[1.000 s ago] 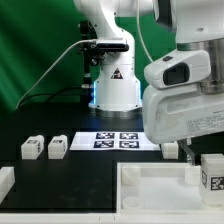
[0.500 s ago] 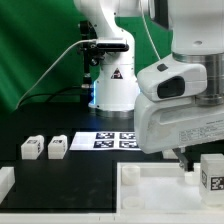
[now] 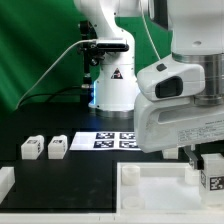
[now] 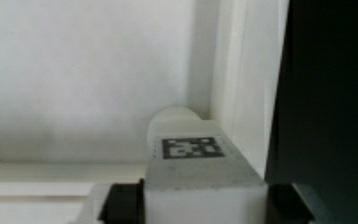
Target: Assemble one leg
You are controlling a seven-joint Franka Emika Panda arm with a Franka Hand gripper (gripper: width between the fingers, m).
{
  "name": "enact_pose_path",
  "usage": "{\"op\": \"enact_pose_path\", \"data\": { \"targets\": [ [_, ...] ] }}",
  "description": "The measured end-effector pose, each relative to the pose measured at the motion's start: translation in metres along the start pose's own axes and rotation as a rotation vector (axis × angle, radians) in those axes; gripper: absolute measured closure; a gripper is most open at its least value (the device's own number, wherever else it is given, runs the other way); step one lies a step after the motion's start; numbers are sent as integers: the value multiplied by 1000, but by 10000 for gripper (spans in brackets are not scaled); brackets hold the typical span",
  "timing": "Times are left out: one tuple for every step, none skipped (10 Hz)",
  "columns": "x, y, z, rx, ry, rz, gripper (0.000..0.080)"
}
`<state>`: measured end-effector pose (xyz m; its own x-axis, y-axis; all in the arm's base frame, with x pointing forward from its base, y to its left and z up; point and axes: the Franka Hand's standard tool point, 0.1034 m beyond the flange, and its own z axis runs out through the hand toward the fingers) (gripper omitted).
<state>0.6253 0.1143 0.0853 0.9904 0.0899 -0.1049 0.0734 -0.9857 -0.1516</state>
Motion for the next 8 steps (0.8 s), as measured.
{"op": "enact_pose_path", "data": {
  "targets": [
    [2, 0, 0, 4, 17, 69, 508],
    [3, -1, 0, 17, 71, 276, 508],
    [1, -1, 1, 53, 119, 463, 508],
    [0, 0, 1, 101, 146, 673, 508],
    [0, 0, 1, 145, 158, 882, 508],
    [0, 1, 1, 166, 153, 971, 505],
    [0, 0, 1, 169, 151, 1003, 505],
    [0, 0, 1, 184, 141, 1123, 505]
  ]
}}
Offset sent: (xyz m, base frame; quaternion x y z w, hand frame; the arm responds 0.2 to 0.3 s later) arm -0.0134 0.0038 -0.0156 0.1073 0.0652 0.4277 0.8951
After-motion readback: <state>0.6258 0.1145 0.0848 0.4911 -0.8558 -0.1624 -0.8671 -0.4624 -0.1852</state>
